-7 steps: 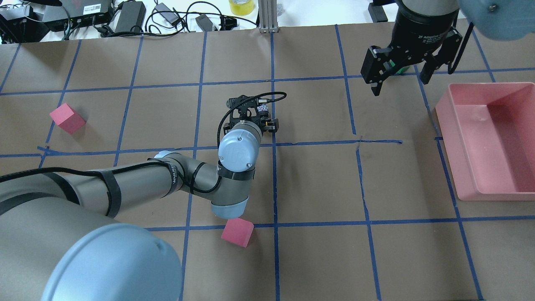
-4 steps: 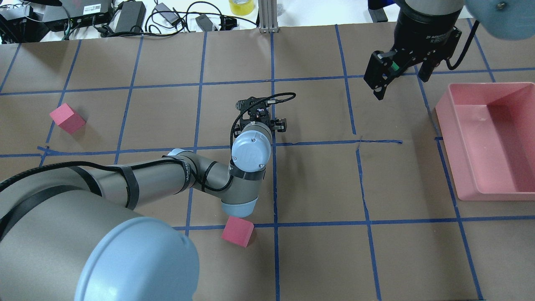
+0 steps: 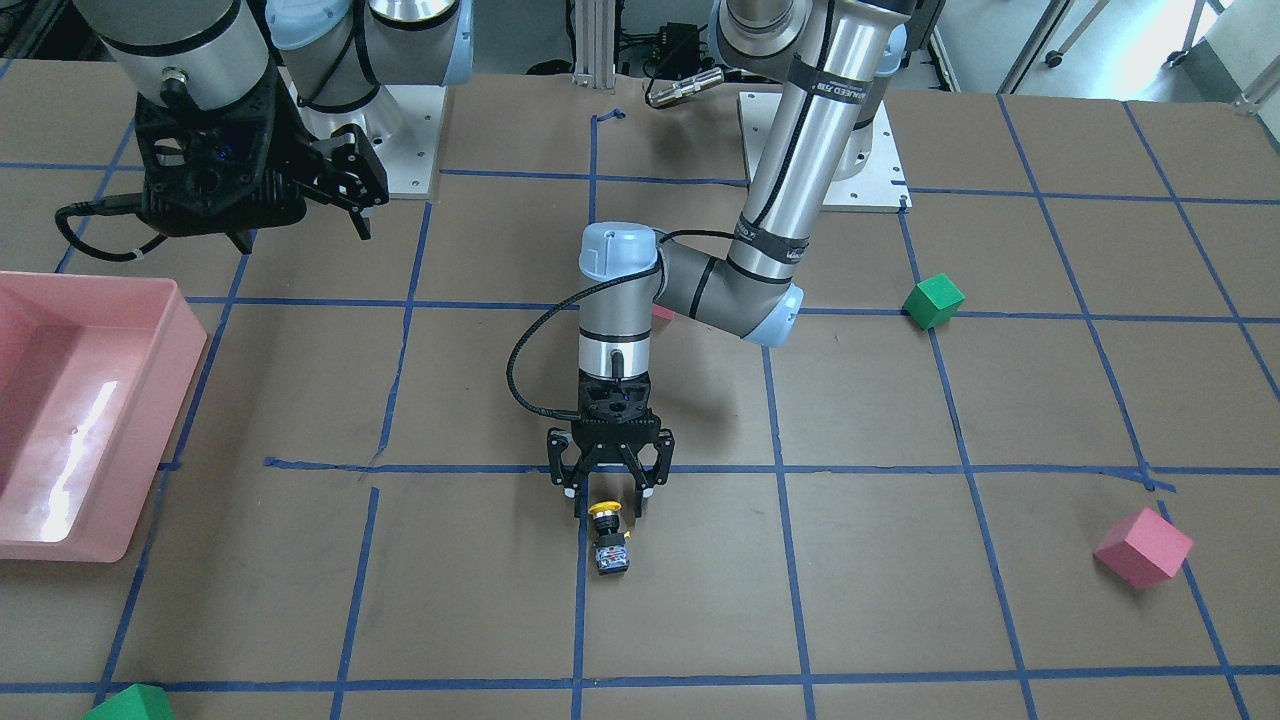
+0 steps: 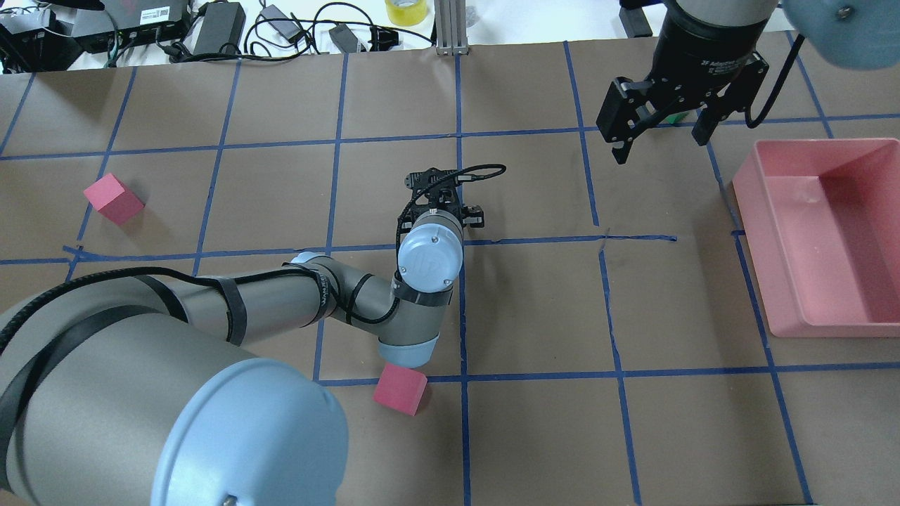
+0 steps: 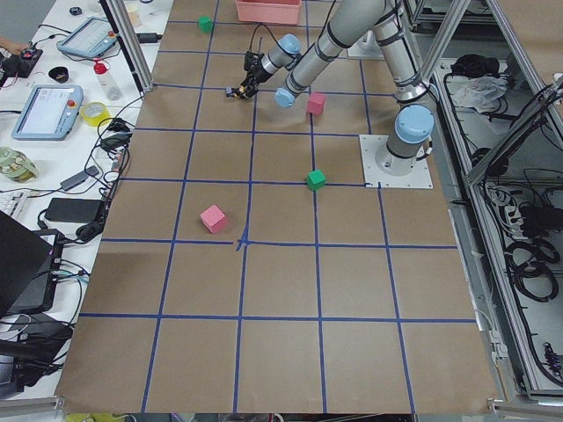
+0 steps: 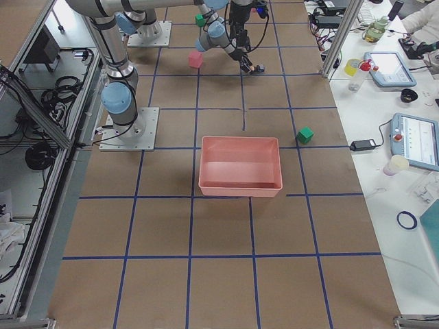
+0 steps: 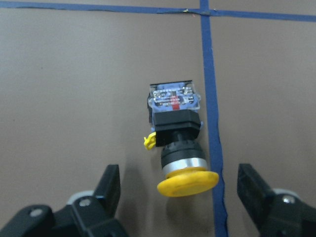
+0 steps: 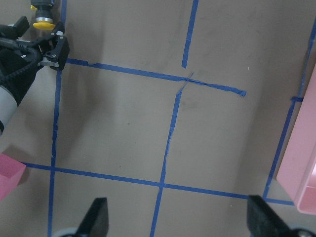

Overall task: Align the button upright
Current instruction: 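Move the left gripper over the lying switch and grasp its body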

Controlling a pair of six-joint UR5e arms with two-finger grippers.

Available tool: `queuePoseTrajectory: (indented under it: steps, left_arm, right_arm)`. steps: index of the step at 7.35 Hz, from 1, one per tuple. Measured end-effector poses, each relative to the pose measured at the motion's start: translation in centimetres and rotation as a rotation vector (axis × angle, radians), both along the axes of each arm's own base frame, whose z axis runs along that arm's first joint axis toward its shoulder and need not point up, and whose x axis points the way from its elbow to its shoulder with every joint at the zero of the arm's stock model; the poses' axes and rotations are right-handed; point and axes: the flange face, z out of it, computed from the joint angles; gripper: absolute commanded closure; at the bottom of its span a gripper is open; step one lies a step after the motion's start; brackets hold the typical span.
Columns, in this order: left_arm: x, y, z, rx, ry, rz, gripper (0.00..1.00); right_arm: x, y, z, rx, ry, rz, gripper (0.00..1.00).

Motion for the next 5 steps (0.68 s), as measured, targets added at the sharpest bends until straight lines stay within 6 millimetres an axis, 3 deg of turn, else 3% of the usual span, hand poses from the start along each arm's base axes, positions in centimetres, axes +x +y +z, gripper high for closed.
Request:
queuePoseTrajectory:
  steps: [1,5]
  left_arm:
    - [-0.02,0.0,0.05,-0.001,-0.009,-0.011,0.93]
    - [-0.08,-0.03,1.03,-0.004,-0.044,-0.055,0.96]
  right_arm:
    - [0.08,0.0,-0.19,0.002,-0.005,-0.035,0.0]
    - [0.22,-0.14,-0.37,-0.011,-0.006,-0.063,0.0]
